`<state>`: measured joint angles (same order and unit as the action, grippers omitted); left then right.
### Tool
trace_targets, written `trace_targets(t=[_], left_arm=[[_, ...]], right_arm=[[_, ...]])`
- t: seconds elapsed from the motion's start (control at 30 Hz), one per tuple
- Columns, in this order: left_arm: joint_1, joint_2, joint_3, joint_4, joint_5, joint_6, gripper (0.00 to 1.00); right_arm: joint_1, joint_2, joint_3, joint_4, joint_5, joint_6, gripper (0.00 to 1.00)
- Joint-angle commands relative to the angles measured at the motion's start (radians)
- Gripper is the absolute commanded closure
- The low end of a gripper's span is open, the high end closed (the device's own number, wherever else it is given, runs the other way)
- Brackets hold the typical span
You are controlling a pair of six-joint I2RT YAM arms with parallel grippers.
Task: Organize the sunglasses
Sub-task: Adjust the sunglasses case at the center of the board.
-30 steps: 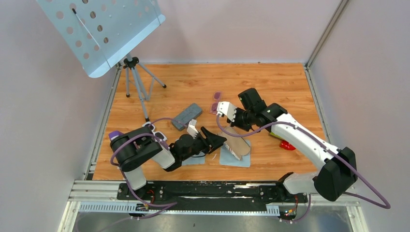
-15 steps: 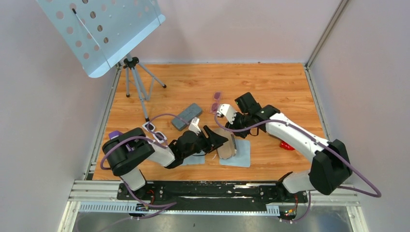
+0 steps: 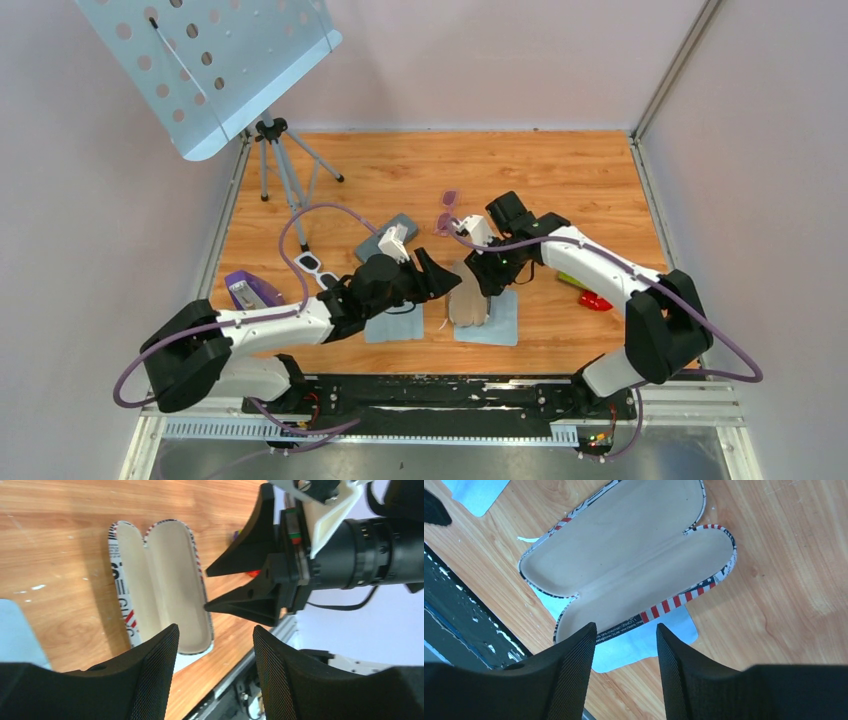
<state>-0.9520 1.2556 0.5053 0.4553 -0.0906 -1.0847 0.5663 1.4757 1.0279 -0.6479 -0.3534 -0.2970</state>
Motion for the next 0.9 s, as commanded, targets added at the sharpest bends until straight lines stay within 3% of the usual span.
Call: trace_targets(t=[0.0,0.2,0.43,0.87], left_arm=[[0.003,-0.027,0.019,-0.219,-0.078,0.123,0.40],[0.003,-0.067,0.005,-0.237,-0.106,0.132,0.41],[0.004,-0.113,-0.005,-0.272,-0.140,0.140,0.41],[0.004,-0.111,-0.014,-0.268,-0.141,0.147,0.41]], right_arm=[[-0.013,-0.005,0.027,-0.045,0.062,0.082,0.42],[-0.036,0.083,0.053,-0.079,-0.025,0.175,0.33],[-0.052,0.184,0.116,-0.111,0.019,0.230,0.34],[-0.073,0.241,0.179,-0.123,0.000,0.221,0.68]])
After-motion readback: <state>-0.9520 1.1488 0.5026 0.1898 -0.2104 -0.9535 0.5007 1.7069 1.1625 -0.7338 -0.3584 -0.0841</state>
